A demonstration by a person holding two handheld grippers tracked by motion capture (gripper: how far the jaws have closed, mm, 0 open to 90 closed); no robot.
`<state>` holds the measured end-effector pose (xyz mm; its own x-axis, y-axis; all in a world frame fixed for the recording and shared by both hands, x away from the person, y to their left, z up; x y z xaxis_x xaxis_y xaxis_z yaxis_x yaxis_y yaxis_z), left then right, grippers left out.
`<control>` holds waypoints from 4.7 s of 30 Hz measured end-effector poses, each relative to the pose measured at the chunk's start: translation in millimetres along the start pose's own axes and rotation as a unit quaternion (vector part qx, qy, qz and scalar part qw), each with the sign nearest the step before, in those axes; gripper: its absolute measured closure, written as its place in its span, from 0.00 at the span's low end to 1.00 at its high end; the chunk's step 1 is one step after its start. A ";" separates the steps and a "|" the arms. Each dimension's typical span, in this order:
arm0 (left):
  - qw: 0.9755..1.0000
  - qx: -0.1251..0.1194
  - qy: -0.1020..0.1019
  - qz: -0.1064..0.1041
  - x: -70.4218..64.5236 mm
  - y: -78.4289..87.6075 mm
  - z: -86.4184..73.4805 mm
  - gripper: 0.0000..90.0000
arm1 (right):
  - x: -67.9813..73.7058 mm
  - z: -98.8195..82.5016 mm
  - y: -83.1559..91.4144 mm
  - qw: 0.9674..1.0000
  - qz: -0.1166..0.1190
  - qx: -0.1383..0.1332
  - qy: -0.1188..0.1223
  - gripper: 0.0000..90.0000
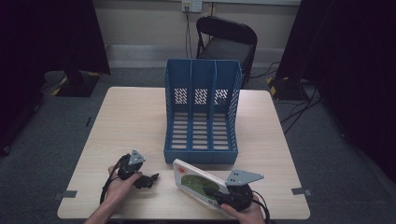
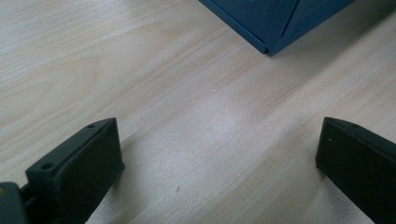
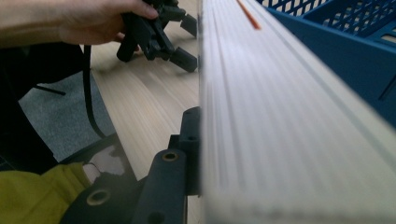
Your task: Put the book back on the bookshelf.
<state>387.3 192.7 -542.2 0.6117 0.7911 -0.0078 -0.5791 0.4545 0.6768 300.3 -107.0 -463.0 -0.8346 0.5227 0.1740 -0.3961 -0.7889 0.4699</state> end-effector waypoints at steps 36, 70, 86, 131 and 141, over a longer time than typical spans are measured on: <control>1.000 0.000 0.001 0.002 -0.2 -0.3 0.3 0.00 | -23.8 70.3 28.5 0.998 -0.026 -0.062 0.019 0.85; 1.000 0.000 0.002 0.002 -0.3 -0.3 0.3 0.00 | -94.7 91.8 53.2 0.973 -0.205 -0.090 -0.063 0.85; 1.000 0.000 0.002 0.002 -0.3 -0.5 0.5 0.00 | -122.6 100.5 32.1 0.949 -0.286 -0.090 -0.096 0.85; 1.000 0.000 0.000 0.001 0.0 -0.6 0.7 0.00 | -171.3 83.2 -50.9 0.932 -0.346 -0.002 -0.105 0.85; 1.000 0.000 0.000 0.001 0.1 -0.6 0.7 0.00 | -170.5 76.7 -48.2 0.936 -0.337 0.005 -0.100 0.85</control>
<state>388.0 192.3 -542.1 0.6109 0.7917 -0.0058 -0.5801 0.4526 0.6772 491.0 -133.3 -449.0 -0.3065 0.9519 -0.0067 -0.8031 -0.2548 0.5386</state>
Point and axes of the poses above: each handheld gripper's, and its own axes: y roughly backward along the jaws, z roughly out of its top, x roughly to its left, the point moved 5 cm from there along -y, roughly forward along the jaws, and after that the axes turned 2 degrees about -x, right-handed, at the moved point
